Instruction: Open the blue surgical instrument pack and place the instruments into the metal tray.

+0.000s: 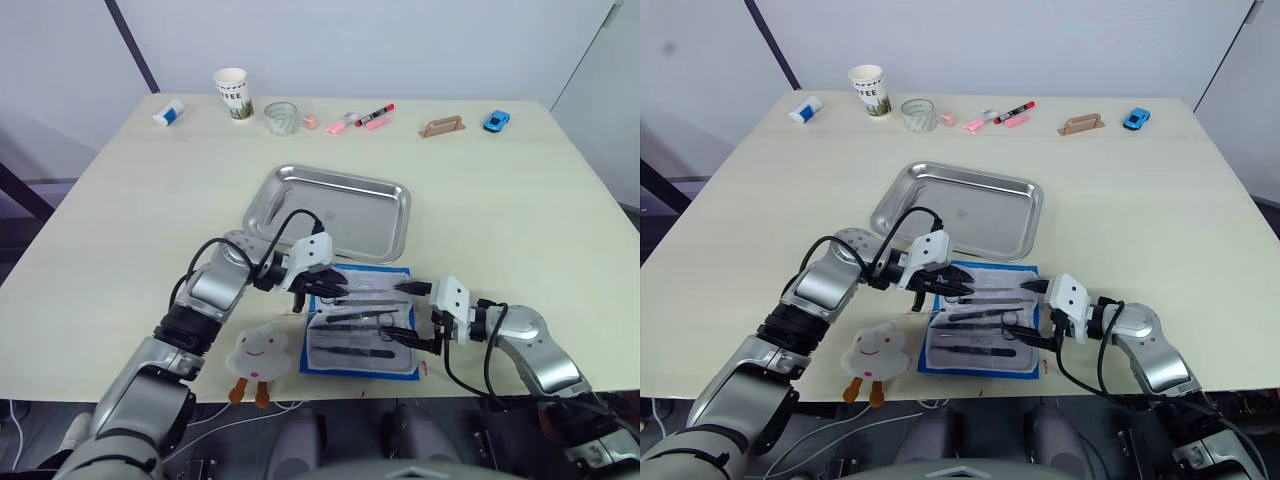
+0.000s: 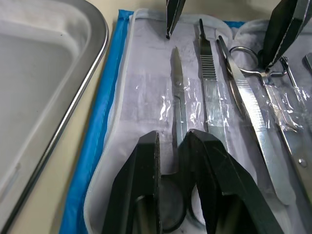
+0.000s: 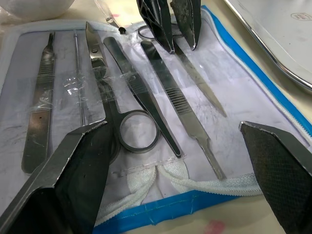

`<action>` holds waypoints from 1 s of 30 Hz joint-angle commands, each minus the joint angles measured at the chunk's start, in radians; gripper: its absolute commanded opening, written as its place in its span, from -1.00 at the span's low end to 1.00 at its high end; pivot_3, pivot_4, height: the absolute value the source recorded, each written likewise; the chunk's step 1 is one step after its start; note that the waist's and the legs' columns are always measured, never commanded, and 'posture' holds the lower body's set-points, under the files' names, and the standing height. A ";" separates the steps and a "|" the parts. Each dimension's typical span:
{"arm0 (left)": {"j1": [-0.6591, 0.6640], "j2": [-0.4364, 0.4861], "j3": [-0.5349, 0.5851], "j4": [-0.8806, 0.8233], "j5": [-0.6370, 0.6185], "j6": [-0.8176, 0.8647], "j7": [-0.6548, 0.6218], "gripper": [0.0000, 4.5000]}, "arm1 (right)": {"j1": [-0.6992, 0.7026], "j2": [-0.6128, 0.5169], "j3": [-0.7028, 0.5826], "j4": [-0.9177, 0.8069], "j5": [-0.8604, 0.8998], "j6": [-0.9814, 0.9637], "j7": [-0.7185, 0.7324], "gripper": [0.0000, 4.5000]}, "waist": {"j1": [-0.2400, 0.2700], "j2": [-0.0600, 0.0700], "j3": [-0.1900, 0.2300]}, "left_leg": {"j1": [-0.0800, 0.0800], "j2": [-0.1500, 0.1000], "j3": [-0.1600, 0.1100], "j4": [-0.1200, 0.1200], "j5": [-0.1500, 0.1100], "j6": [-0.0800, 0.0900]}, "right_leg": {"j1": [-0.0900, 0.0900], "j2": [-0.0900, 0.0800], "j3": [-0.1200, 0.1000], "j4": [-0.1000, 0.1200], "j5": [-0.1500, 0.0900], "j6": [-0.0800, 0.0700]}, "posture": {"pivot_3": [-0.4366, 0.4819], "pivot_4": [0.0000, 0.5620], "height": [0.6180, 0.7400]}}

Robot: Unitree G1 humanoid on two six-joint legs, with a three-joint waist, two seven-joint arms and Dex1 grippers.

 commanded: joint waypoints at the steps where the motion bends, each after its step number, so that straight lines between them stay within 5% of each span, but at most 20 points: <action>1: -0.027 0.003 0.025 -0.021 -0.022 0.003 -0.015 -0.55 | 0.028 -0.007 0.058 0.098 -0.101 0.037 -0.034 1.00 | 0.000 0.000 0.000 | 0.000 0.000 0.000 0.000 0.000 0.000 | 0.000 0.000 0.000 0.000 0.000 0.000 | -0.05 -0.47 0.80; 27: 0.014 -0.007 -0.017 0.063 0.051 -0.132 -0.008 -0.55 | 0.028 -0.009 0.059 0.095 -0.102 0.038 -0.033 1.00 | 0.000 0.000 0.000 | 0.000 0.000 0.000 0.000 0.000 0.000 | 0.000 0.000 0.000 0.000 0.000 0.000 | -0.05 -0.47 0.80; 30: 0.017 -0.008 -0.017 0.082 0.050 -0.149 -0.015 -0.74 | 0.029 -0.008 0.059 0.096 -0.101 0.039 -0.032 1.00 | 0.000 0.000 0.000 | 0.000 0.000 0.000 0.000 0.000 0.000 | 0.000 0.000 0.000 0.000 0.000 0.000 | -0.05 -0.47 0.80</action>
